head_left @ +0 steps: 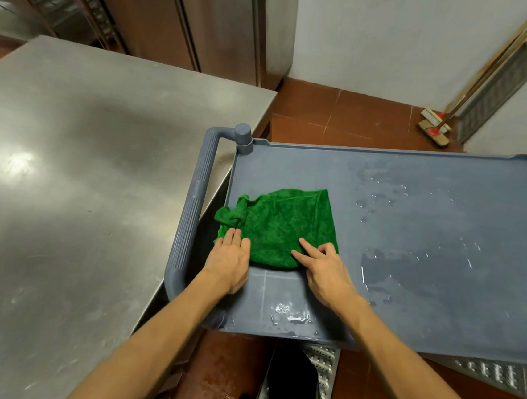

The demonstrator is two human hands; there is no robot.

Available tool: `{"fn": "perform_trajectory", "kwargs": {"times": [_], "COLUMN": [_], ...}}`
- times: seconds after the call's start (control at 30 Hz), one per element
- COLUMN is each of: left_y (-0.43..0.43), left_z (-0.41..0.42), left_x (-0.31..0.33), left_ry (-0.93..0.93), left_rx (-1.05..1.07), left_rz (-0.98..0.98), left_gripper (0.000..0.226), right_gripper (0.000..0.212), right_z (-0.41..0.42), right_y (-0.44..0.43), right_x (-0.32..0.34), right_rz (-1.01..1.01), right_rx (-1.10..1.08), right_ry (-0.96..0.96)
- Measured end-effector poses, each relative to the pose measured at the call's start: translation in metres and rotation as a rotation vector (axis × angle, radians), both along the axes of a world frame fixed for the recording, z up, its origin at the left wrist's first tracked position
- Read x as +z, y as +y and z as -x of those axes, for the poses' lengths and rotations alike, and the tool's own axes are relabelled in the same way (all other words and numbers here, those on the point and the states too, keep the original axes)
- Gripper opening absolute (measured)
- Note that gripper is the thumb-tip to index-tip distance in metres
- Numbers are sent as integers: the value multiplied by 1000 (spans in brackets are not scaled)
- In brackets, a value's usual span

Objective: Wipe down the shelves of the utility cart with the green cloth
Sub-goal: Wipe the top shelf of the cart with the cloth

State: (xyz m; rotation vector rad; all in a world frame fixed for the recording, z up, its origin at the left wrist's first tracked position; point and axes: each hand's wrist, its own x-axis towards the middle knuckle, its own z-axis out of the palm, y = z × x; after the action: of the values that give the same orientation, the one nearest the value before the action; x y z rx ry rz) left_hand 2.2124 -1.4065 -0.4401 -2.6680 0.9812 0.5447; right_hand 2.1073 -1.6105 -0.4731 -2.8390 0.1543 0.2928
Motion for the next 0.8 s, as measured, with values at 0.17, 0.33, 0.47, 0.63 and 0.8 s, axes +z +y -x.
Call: {"fn": "perform_trajectory", "kwargs": {"times": [0.17, 0.33, 0.47, 0.63, 0.8], "left_y": [-1, 7, 13, 3, -8], "left_z": [43, 78, 103, 146, 178], "left_x": [1, -5, -11, -16, -17], "left_ry": [26, 30, 11, 4, 4], "left_rx": [24, 0, 9, 135, 254], "left_rz": [-40, -13, 75, 157, 225], "left_gripper": [39, 40, 41, 44, 40], "right_gripper": [55, 51, 49, 55, 54], "right_z": [38, 75, 102, 121, 123], "right_y": [2, 4, 2, 5, 4], "right_x": [-5, -8, -8, -7, -2], "right_rz": [-4, -36, -70, -110, -184], "right_rx": [-7, -18, -42, -53, -38], "right_ry": [-11, -45, -85, -57, -8]}}
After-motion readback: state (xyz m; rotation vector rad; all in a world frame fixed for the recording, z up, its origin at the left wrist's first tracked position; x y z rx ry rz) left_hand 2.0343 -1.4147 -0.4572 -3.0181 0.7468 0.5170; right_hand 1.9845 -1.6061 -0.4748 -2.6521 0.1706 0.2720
